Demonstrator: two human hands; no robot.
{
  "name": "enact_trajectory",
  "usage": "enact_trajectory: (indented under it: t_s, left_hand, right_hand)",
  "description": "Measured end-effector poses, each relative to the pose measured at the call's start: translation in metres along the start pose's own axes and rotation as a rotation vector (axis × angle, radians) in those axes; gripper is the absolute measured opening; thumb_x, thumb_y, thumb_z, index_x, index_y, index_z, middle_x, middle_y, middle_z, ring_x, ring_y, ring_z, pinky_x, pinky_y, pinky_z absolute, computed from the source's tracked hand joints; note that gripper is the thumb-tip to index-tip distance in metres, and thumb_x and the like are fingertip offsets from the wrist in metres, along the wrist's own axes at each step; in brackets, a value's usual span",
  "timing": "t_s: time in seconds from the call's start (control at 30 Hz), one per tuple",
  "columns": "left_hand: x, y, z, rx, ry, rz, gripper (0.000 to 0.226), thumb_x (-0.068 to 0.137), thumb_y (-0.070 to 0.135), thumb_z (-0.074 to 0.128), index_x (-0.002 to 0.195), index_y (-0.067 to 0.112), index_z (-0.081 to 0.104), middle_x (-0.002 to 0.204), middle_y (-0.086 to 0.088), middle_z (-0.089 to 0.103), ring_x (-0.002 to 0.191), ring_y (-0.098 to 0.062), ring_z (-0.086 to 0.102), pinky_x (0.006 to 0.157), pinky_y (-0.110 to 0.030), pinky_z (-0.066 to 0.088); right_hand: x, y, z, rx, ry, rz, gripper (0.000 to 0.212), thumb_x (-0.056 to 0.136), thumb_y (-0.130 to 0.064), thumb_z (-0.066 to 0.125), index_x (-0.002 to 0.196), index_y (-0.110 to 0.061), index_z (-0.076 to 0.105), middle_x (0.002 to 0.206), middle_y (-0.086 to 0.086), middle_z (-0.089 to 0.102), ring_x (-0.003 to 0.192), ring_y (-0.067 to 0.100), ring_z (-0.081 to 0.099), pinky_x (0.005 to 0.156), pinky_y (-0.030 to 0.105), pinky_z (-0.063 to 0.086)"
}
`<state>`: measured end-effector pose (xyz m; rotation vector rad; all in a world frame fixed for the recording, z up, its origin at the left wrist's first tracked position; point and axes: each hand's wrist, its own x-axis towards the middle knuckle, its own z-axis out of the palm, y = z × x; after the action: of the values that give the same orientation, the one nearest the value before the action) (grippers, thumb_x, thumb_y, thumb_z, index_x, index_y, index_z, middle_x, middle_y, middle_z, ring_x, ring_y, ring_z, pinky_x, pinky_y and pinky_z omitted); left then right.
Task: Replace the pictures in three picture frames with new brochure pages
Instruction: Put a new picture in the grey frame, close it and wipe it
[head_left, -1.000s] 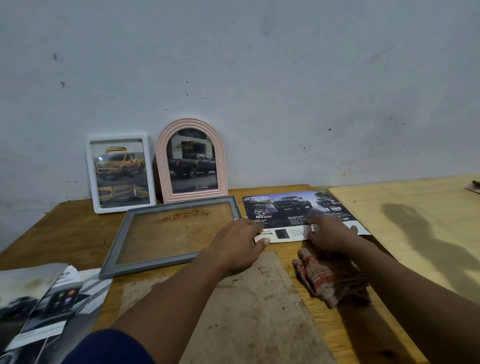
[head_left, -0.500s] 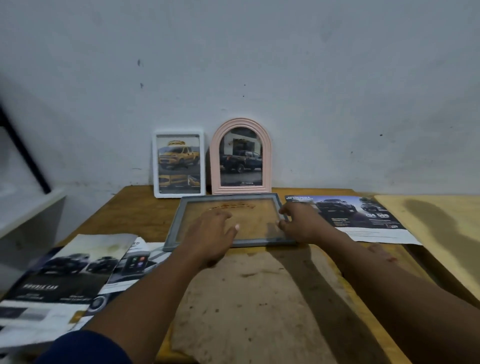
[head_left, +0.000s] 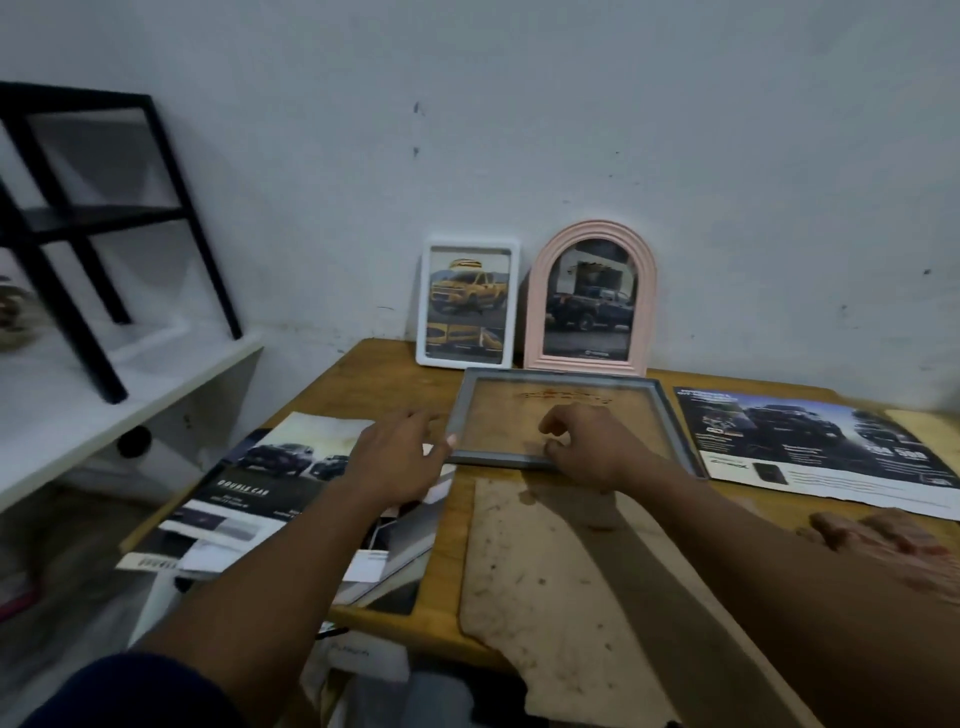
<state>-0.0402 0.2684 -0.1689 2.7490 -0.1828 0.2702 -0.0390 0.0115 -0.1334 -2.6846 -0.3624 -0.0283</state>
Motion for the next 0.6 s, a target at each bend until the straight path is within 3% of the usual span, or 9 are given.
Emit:
enact_trajectory:
  t_s: [0.13,0.27,0.4,0.5,0.6]
  left_hand:
    - [-0.021,-0.047,-0.020,0.023,0.010,-0.114,0.070,0.088,0.066,0.042,0.140,0.022,0.056,0.144,-0.005,0.055,0.133,-0.028,0.049,0.106,-0.044,0.043]
    - [-0.043,-0.076,-0.020,0.127,-0.049,-0.160,0.070,0.097,0.062,0.045,0.152,0.019,0.042,0.159,-0.010,0.038,0.146,-0.029,0.032,0.118,-0.046,0.030]
    - [-0.058,-0.094,-0.017,0.145,-0.047,-0.183,0.071,0.098,0.066,0.036,0.155,0.023,0.038,0.163,-0.010,0.031,0.151,-0.031,0.024,0.121,-0.048,0.023]
    - [-0.067,-0.105,-0.024,0.148,-0.039,-0.195,0.070,0.099,0.066,0.035,0.155,0.025,0.037,0.164,-0.008,0.030,0.152,-0.030,0.022,0.122,-0.048,0.021]
    - [-0.075,-0.114,-0.030,0.143,-0.034,-0.206,0.069,0.100,0.064,0.036,0.156,0.025,0.035,0.165,-0.007,0.027,0.153,-0.028,0.020,0.123,-0.048,0.018]
  right_hand:
    - [0.013,-0.058,0.034,-0.082,-0.023,-0.134,0.039,0.094,-0.042,0.056,0.128,-0.024,0.062,0.139,0.001,0.051,0.127,0.025,0.043,0.101,0.045,0.042]
    - [0.012,-0.092,0.064,-0.231,-0.078,-0.209,0.054,0.093,-0.054,0.051,0.140,-0.027,0.051,0.163,0.000,0.020,0.149,0.030,0.007,0.113,0.057,0.017]
    - [0.013,-0.107,0.085,-0.341,-0.197,-0.163,0.076,0.093,-0.069,0.039,0.152,-0.020,0.036,0.168,0.003,-0.005,0.151,0.033,-0.016,0.116,0.066,-0.002]
    - [0.015,-0.116,0.097,-0.320,-0.209,-0.122,0.084,0.094,-0.071,0.033,0.155,-0.014,0.028,0.167,0.006,-0.010,0.149,0.034,-0.023,0.114,0.069,-0.009]
    - [0.019,-0.123,0.103,-0.306,-0.183,-0.161,0.081,0.093,-0.071,0.035,0.151,-0.015,0.036,0.168,0.005,-0.002,0.150,0.032,-0.024,0.112,0.071,-0.011]
